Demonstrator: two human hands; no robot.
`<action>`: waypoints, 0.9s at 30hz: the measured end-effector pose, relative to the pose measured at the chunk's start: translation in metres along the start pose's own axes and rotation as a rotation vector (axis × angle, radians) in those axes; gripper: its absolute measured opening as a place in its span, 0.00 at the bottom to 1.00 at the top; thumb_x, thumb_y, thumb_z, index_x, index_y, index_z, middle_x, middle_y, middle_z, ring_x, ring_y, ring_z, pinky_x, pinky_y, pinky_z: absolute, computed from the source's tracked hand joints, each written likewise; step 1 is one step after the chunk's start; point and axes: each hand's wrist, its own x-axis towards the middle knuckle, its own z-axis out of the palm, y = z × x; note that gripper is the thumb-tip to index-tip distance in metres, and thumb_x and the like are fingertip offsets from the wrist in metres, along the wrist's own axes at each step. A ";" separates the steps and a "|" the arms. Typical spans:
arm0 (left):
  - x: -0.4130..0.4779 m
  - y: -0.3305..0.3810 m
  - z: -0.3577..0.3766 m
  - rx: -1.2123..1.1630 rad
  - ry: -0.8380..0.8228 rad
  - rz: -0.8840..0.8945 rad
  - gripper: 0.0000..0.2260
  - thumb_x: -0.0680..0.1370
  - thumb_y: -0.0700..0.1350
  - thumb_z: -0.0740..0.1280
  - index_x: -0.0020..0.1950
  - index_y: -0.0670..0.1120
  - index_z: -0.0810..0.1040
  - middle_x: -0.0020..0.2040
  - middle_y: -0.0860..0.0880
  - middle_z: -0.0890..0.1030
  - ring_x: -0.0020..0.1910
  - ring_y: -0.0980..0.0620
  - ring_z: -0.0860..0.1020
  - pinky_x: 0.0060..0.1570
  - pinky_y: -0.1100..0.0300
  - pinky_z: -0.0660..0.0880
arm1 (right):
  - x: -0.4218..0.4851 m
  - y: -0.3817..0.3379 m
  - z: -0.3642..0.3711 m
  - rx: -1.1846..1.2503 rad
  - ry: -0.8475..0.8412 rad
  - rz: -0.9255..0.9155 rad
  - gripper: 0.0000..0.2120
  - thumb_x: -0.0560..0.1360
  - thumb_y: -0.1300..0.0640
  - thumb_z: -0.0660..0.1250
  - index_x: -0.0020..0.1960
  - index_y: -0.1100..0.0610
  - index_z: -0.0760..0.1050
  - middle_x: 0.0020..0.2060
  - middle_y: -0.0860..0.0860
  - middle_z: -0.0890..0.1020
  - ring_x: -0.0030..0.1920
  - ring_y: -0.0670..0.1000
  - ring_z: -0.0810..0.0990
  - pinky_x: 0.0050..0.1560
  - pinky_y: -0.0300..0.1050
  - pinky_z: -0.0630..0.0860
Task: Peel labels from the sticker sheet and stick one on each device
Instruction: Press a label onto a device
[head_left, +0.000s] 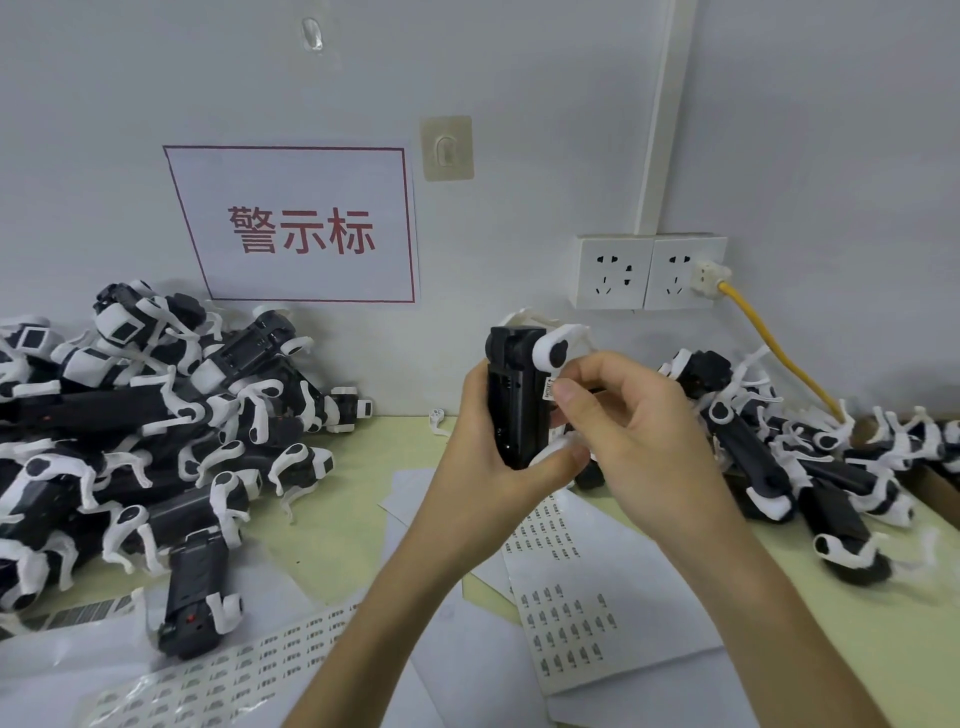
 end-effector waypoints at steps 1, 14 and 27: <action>0.000 0.000 0.000 0.003 0.001 0.004 0.27 0.76 0.38 0.75 0.71 0.51 0.68 0.58 0.56 0.83 0.60 0.58 0.82 0.53 0.64 0.79 | 0.000 0.000 0.000 -0.011 0.003 -0.001 0.04 0.80 0.57 0.68 0.47 0.52 0.80 0.39 0.44 0.85 0.41 0.44 0.84 0.45 0.40 0.80; 0.000 -0.003 0.002 0.055 0.010 0.036 0.31 0.75 0.43 0.75 0.74 0.53 0.65 0.61 0.57 0.82 0.62 0.55 0.81 0.58 0.55 0.80 | -0.001 0.001 0.001 -0.042 0.032 0.004 0.04 0.80 0.57 0.68 0.48 0.51 0.81 0.40 0.44 0.86 0.42 0.44 0.85 0.46 0.47 0.81; 0.000 -0.002 0.002 0.085 0.011 0.031 0.33 0.75 0.45 0.74 0.76 0.53 0.63 0.61 0.57 0.82 0.62 0.56 0.81 0.60 0.48 0.80 | -0.002 0.001 0.002 -0.071 0.053 -0.015 0.04 0.80 0.56 0.68 0.48 0.50 0.81 0.40 0.44 0.86 0.42 0.44 0.85 0.47 0.52 0.82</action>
